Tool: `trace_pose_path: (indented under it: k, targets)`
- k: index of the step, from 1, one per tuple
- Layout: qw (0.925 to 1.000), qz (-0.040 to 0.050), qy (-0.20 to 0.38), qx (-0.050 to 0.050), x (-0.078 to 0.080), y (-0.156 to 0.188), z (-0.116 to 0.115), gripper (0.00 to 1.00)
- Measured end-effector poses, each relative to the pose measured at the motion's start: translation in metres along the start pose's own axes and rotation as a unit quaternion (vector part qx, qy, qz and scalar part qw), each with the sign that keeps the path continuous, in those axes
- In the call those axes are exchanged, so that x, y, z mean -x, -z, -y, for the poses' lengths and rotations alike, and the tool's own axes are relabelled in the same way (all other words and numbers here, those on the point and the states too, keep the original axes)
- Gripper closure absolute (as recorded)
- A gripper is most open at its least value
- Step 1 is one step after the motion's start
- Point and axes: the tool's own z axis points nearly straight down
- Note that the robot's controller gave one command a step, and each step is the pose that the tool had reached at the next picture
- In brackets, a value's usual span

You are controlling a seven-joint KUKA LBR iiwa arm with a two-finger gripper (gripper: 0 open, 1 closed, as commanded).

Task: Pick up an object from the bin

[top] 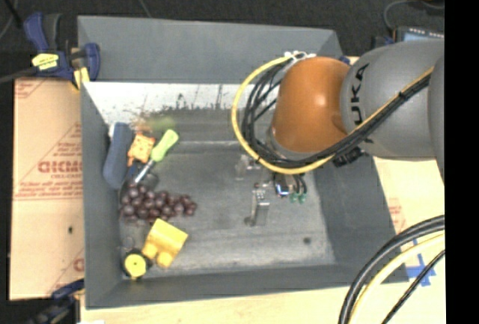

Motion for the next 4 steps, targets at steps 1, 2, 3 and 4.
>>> trace_pose_path:
  k: [1,2,3,4]
  targets:
    - [1.0000,0.0040,0.000,0.000,0.001,0.005,0.000,0.00]
    - [0.9999,0.0081,-0.012,0.000,0.029,-0.036,-0.046,0.00]
    - [1.0000,0.0051,-0.003,0.001,0.012,-0.075,-0.075,0.00]
    - [1.0000,0.0027,0.000,0.000,0.009,-0.078,-0.081,0.00]
